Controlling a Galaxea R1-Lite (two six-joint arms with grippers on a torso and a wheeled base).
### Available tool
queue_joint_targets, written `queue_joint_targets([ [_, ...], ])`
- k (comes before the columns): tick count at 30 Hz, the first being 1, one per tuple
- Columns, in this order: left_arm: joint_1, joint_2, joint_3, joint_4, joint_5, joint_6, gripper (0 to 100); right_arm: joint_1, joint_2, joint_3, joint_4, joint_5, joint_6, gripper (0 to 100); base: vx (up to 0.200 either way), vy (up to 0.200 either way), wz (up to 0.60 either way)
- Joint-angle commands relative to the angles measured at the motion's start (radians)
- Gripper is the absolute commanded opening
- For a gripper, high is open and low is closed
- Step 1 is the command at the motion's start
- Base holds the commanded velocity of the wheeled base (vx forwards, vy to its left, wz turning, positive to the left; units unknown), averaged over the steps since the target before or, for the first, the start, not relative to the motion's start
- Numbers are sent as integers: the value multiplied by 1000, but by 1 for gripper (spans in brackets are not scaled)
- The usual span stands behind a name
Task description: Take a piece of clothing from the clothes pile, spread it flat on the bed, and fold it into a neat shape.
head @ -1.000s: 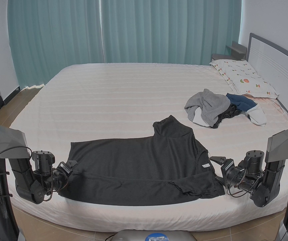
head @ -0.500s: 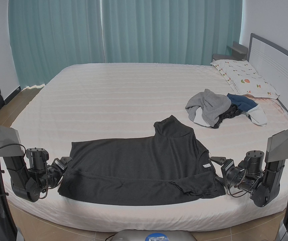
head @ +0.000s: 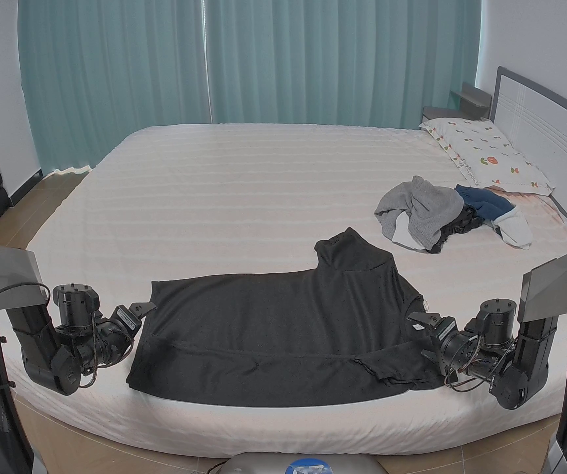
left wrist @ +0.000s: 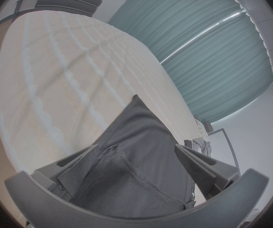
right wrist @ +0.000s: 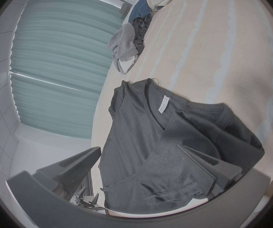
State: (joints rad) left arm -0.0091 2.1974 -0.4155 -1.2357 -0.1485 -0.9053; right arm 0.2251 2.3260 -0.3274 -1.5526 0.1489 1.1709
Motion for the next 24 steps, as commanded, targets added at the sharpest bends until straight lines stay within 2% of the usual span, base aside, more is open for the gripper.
queue_joint_targets([
  [1, -17, -15, -20, 4, -5, 16, 100, 3, 7, 1, -15, 0, 0, 100, 0, 0, 0],
  [6, -26, 16, -86, 65, -6, 204, 100, 3, 9, 2, -15, 0, -2, 100, 0, 0, 0],
  [9, -26, 36, -120, 111, -5, 264, 100, 5, 9, 5, -15, 0, -2, 100, 0, 0, 0],
  [19, -55, 82, -161, 133, 1, 278, 100, 7, 10, 7, -15, 1, -16, 100, 0, 0, 0],
  [24, -74, 84, -161, 133, 64, 279, 100, 7, 10, 8, -15, 1, -17, 100, 0, 0, 0],
])
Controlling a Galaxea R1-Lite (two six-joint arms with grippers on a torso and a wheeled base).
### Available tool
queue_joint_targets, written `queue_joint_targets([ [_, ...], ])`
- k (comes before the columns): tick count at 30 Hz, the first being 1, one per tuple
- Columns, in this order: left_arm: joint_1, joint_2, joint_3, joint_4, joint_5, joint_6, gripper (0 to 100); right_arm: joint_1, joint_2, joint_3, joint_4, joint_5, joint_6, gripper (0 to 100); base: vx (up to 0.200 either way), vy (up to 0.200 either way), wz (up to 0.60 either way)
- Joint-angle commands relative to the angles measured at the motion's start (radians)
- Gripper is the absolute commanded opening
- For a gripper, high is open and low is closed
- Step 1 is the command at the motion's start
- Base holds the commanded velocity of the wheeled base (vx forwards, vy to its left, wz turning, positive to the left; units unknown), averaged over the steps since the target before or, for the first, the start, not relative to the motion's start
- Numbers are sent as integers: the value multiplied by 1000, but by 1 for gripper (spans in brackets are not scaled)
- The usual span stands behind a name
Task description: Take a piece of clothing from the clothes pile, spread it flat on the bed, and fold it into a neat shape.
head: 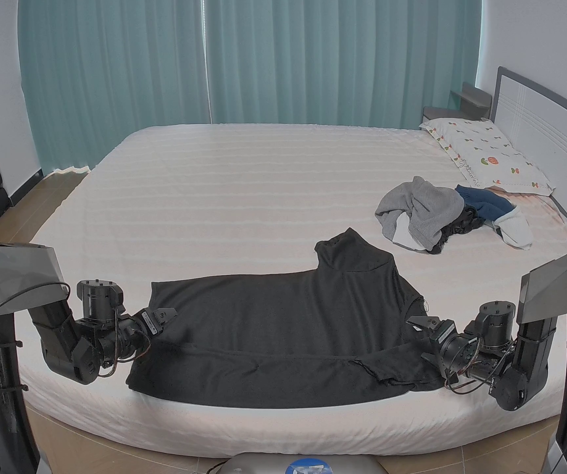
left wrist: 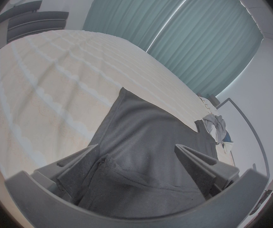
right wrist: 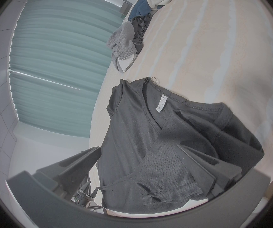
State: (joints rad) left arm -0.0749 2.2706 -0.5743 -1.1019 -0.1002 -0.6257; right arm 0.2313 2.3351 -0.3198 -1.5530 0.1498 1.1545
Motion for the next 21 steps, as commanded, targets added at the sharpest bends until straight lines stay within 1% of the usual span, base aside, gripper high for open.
queue_joint_targets([
  [1, -8, 10, -3, -1, 17, 0, 100, 0, 1, 1, -15, 1, -1, 100, 0, 0, 0],
  [15, -8, 52, -29, 4, 57, 1, 100, 0, 1, 1, -13, 1, -6, 100, 0, 0, 0],
  [21, -8, 53, -19, 5, 66, 34, 100, 0, 1, 1, -15, 1, -6, 100, 0, 0, 0],
])
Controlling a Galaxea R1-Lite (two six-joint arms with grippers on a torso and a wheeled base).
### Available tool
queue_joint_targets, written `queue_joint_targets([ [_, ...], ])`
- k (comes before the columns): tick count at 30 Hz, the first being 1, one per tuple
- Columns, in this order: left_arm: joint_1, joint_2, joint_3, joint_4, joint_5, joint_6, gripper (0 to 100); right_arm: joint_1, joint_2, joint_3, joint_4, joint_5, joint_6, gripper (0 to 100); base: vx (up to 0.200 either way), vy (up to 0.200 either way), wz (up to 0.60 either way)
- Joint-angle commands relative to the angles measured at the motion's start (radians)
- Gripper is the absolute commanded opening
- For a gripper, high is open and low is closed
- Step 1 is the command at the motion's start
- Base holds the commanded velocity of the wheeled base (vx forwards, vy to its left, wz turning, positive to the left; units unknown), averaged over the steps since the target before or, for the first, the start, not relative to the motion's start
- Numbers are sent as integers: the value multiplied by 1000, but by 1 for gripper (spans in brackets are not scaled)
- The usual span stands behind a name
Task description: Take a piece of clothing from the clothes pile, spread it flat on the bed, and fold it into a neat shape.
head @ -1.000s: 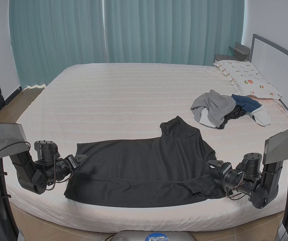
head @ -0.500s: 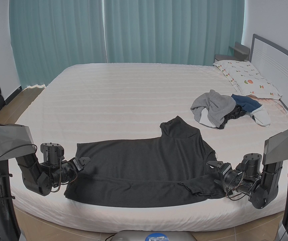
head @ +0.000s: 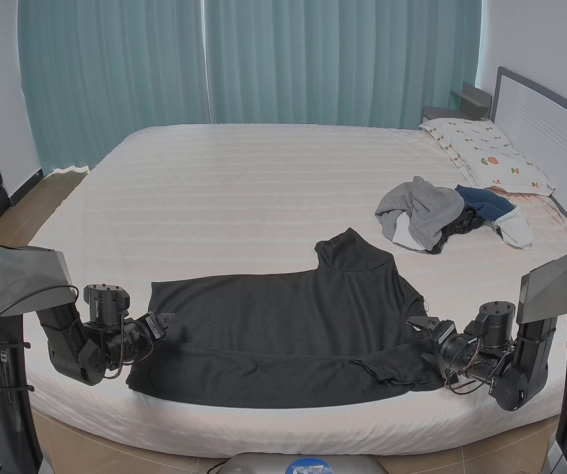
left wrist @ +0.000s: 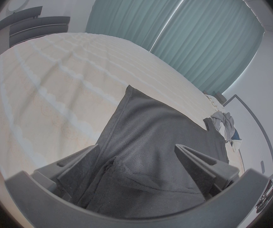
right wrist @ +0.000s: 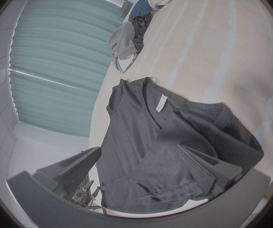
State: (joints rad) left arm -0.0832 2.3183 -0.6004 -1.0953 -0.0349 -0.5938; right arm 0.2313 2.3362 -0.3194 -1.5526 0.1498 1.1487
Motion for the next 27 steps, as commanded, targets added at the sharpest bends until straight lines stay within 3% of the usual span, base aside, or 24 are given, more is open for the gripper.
queue_joint_targets([
  [1, 0, 4, 7, -1, 1, 2, 100, 0, 0, 0, -15, 1, 0, 100, 0, 0, 0],
  [2, 2, 3, 10, -1, 1, 2, 0, 0, 0, 0, -15, 1, 0, 100, 0, 0, 0],
  [16, 11, -8, 65, -1, 79, 42, 0, 2, 0, 2, -15, 1, -1, 100, 0, 0, 0],
  [19, 10, -7, 70, -5, 127, 62, 0, 2, 0, 3, -14, 1, -1, 100, 0, 0, 0],
  [27, 16, -65, 79, 6, 136, 62, 0, 8, 11, 3, -15, -1, -14, 100, 0, 0, 0],
])
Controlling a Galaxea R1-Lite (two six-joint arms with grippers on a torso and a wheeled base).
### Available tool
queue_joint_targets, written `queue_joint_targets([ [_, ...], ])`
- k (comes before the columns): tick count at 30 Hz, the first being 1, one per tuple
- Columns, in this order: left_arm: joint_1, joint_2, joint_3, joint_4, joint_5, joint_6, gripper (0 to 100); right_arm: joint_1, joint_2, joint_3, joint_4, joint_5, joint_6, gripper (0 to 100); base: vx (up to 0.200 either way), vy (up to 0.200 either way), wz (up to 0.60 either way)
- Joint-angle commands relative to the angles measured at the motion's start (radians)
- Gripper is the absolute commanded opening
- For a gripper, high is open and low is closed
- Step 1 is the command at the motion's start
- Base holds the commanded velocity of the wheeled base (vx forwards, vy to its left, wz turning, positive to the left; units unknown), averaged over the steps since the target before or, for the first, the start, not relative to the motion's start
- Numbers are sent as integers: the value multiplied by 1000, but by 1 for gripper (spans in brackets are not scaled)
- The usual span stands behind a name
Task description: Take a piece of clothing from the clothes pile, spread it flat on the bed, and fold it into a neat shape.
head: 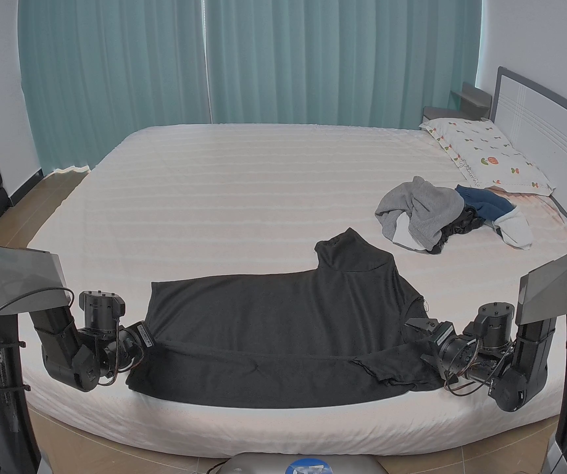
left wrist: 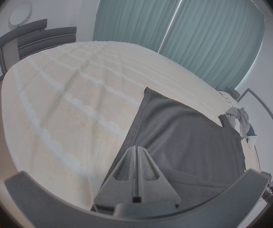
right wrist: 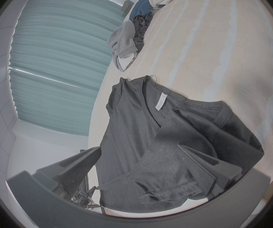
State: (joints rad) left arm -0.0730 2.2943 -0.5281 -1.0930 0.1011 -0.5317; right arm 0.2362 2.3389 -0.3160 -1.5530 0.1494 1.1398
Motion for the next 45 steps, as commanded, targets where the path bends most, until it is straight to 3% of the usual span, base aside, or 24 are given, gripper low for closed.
queue_joint_targets([
  [1, 5, -49, 10, 8, 0, 1, 0, 3, 8, -2, -15, -1, -6, 100, 0, 0, 0],
  [9, 2, -76, -6, 124, -3, -1, 0, 2, 8, -2, -15, -1, -6, 100, 0, 0, 0],
  [16, 21, -78, -33, 124, -32, -39, 0, 2, 8, -2, -15, -1, -6, 100, 0, 0, 0],
  [19, 15, -76, -44, 127, -49, -116, 0, 3, 8, -2, -15, -1, -6, 100, 0, 0, 0],
  [45, -27, -90, -39, 124, -49, -188, 0, 3, 8, -2, -15, -1, -8, 100, 0, -23, 0],
])
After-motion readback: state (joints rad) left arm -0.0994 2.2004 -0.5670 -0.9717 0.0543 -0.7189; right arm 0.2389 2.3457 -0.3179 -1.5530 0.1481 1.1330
